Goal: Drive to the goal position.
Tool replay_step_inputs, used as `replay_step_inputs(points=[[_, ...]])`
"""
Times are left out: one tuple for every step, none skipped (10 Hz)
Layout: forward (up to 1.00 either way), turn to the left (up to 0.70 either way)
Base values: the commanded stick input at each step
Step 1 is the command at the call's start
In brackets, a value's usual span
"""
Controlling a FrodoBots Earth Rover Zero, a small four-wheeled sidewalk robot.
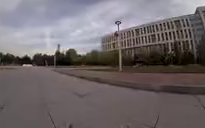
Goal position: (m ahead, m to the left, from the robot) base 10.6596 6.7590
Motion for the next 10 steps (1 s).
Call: replay_step_inputs(points=[[0.96, 0.36], [0.96, 0.3], [0.96, 0.33], [0.96, 0.37], [0.96, 0.37], [0.96, 0.27], [0.96, 0.07], [0.96, 0.03], [0.96, 0.03], [0.96, 0.03]])
